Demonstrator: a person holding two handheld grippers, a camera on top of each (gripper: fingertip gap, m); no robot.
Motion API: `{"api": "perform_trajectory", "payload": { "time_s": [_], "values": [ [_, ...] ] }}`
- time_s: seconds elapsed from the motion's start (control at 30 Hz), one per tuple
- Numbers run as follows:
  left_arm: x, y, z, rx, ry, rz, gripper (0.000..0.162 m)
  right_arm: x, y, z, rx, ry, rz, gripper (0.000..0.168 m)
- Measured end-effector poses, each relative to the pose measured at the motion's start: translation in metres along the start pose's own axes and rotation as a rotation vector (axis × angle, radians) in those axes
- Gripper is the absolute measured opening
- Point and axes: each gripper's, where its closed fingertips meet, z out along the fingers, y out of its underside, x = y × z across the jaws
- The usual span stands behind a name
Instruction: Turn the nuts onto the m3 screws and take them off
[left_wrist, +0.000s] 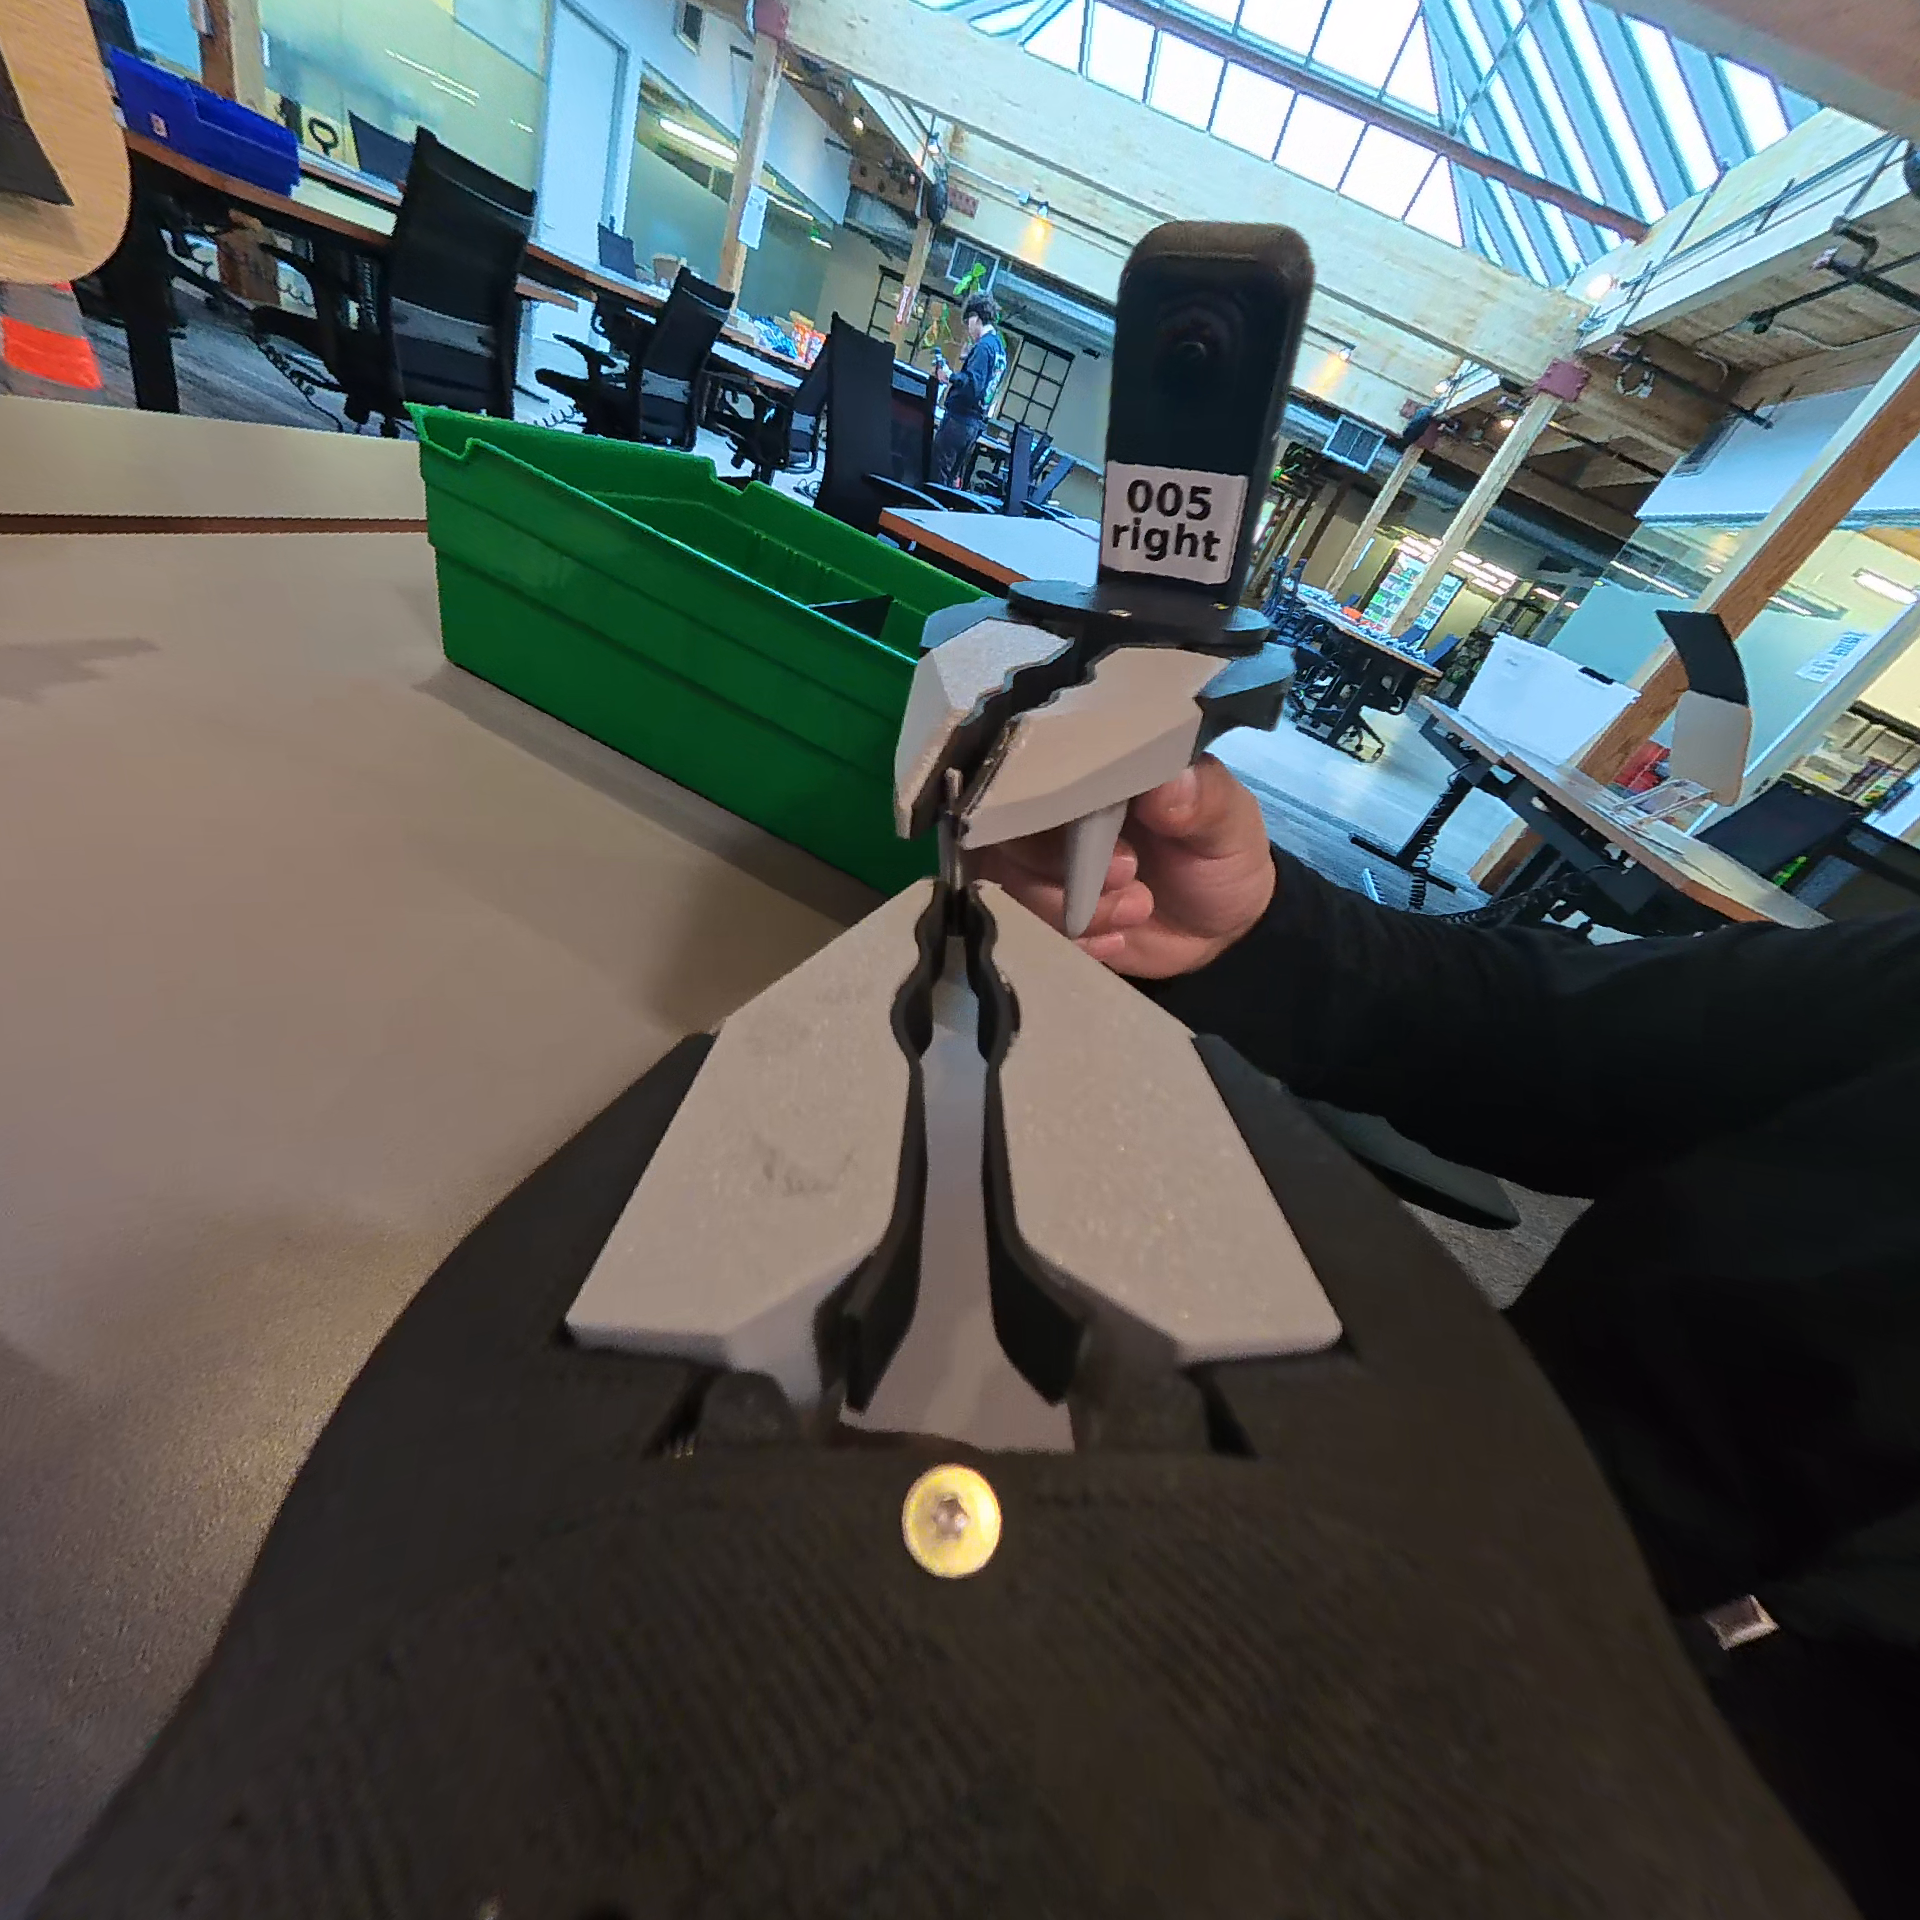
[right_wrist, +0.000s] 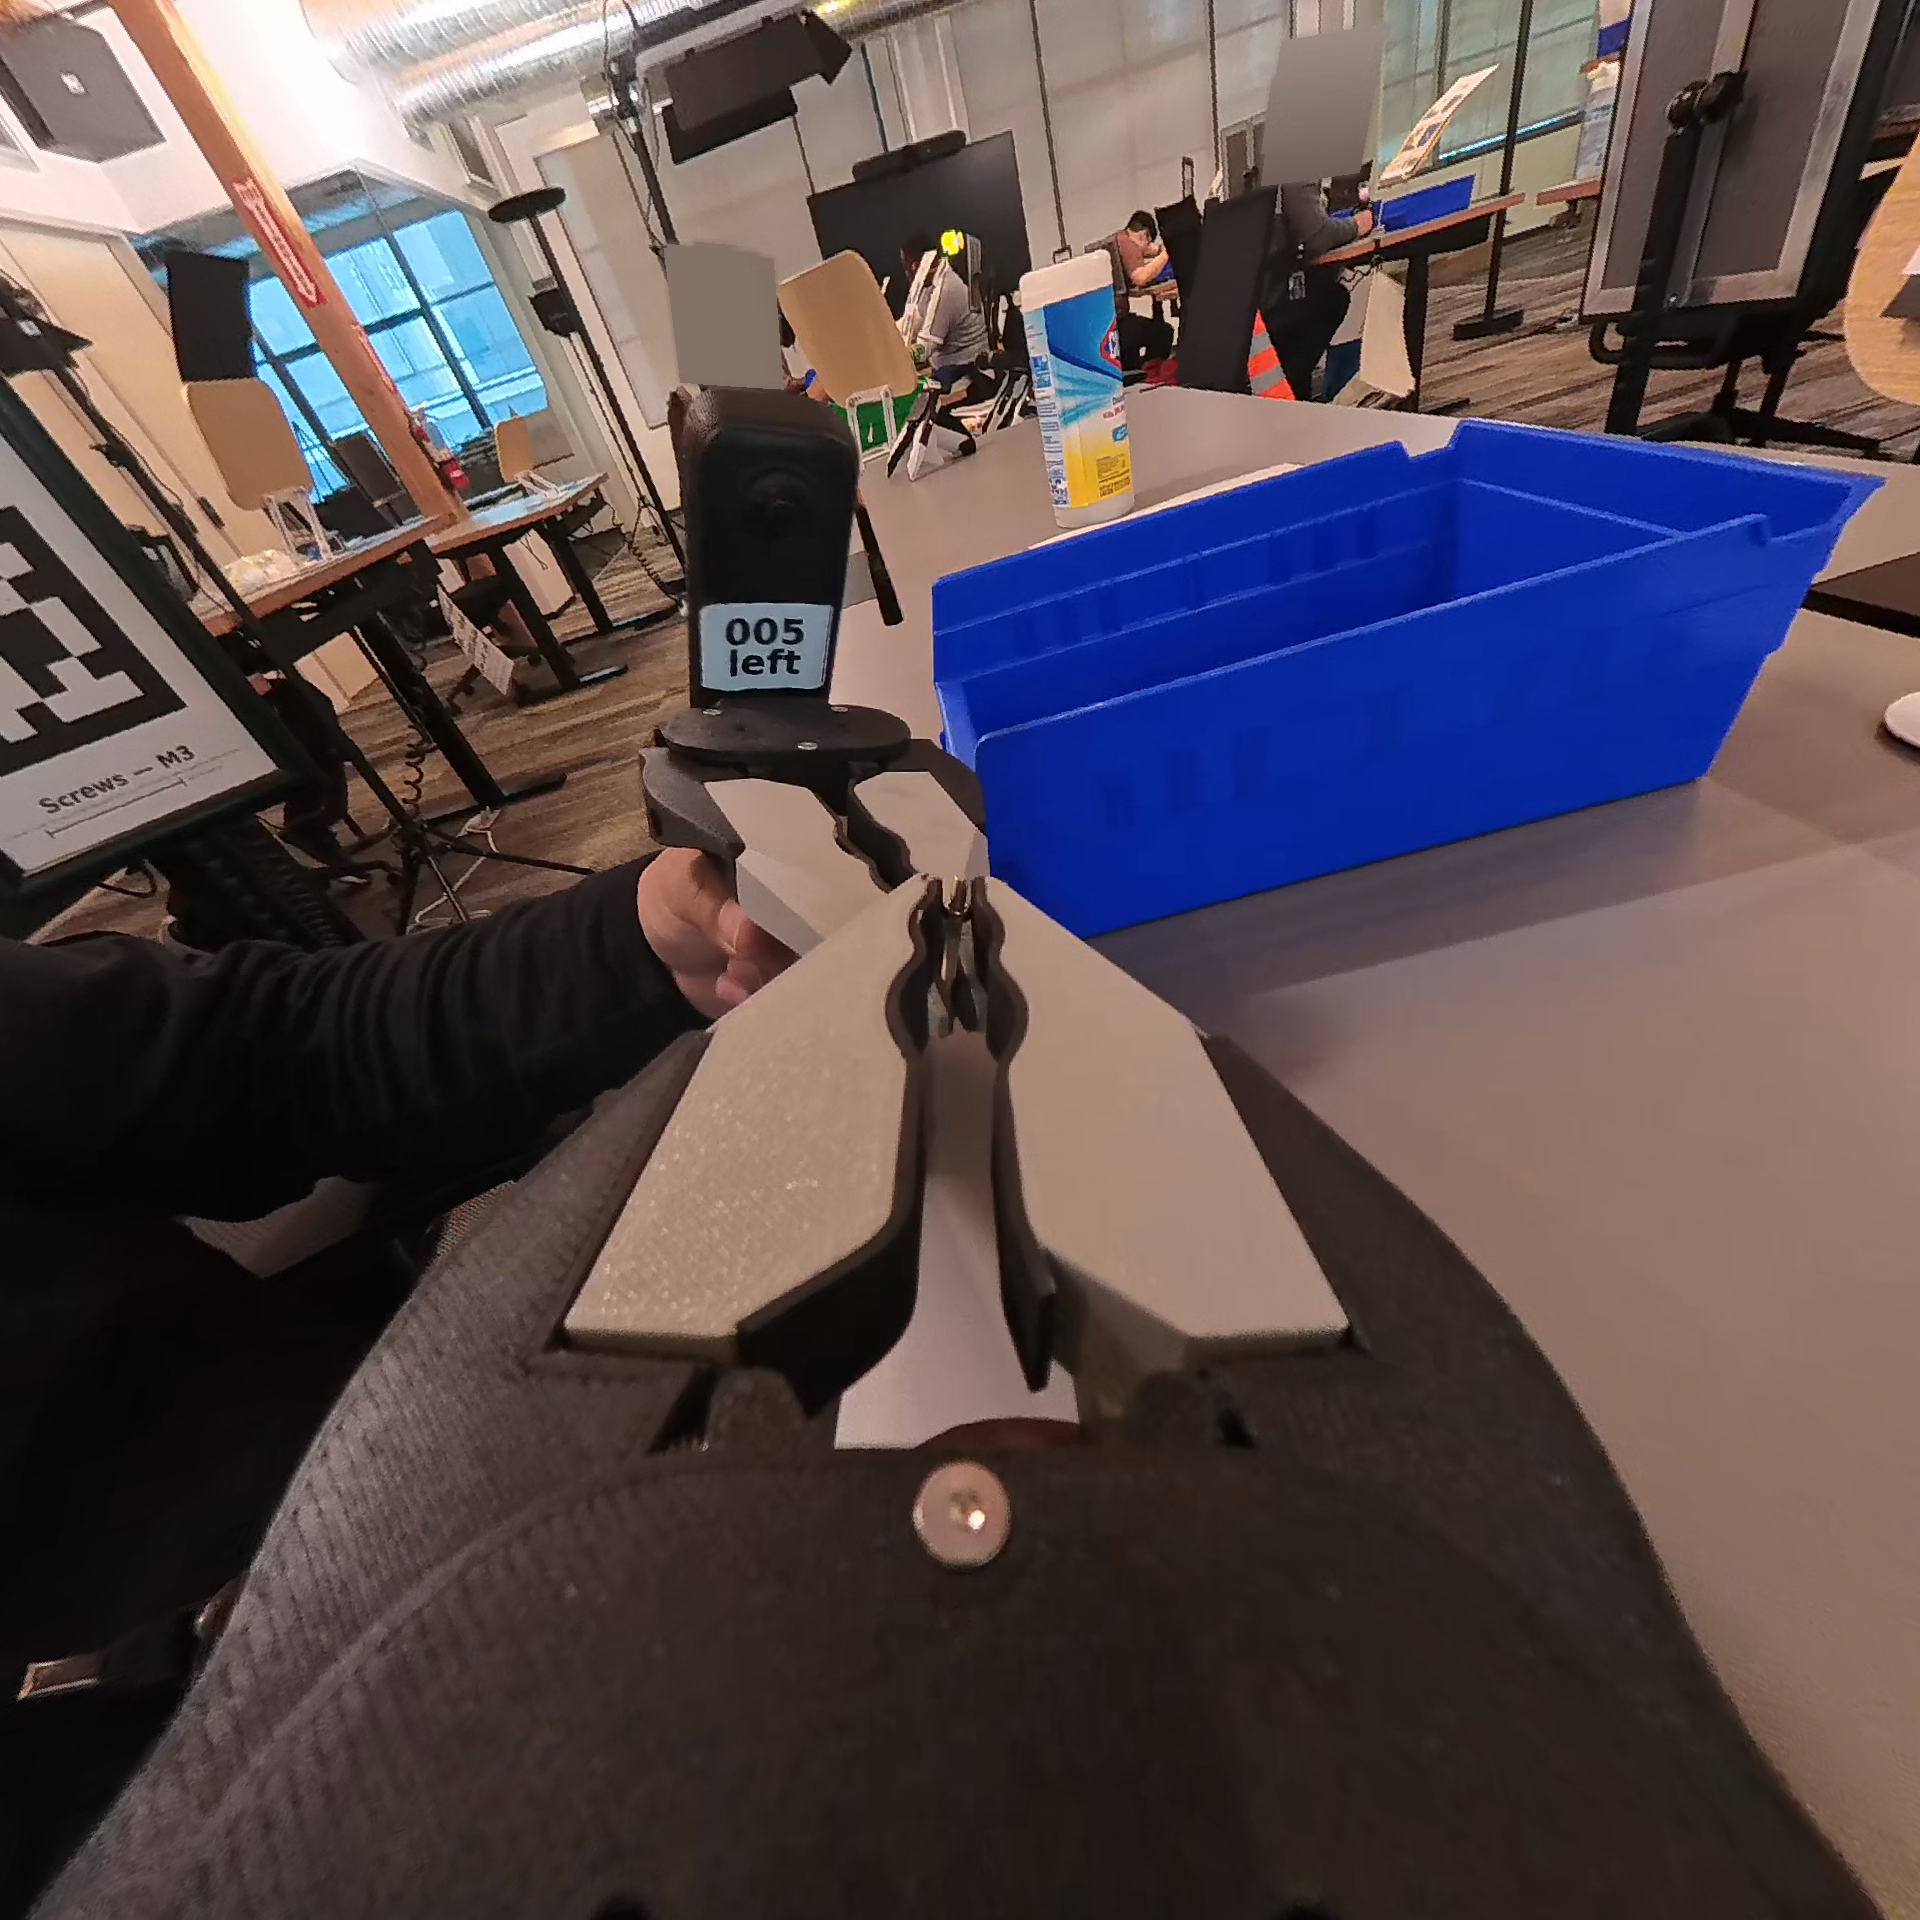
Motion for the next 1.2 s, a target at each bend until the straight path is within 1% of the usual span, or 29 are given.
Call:
{"api": "perform_trajectory", "payload": {
  "time_s": [0.7, 0.83, 0.97, 1.1, 1.2],
  "values": [
    [0.000, 0.000, 0.001, 0.003, -0.004, 0.001, 0.001, 0.000, 0.003, 0.001, -0.010, -0.006, 0.012, 0.002],
    [-0.006, 0.003, 0.000, -0.021, -0.053, 0.038, 0.000, 0.004, 0.006, 0.002, -0.021, 0.017, 0.013, 0.002],
    [-0.014, 0.002, -0.001, -0.004, -0.097, 0.037, 0.000, 0.008, 0.005, -0.001, -0.019, 0.025, 0.026, 0.020],
    [-0.021, 0.005, -0.002, -0.011, -0.147, 0.049, 0.000, 0.007, 0.008, -0.001, -0.029, 0.025, 0.006, 0.026],
    [-0.023, 0.007, 0.000, -0.028, -0.181, 0.085, 0.000, 0.007, 0.010, 0.000, -0.038, 0.036, -0.027, 0.025]
  ]
}}
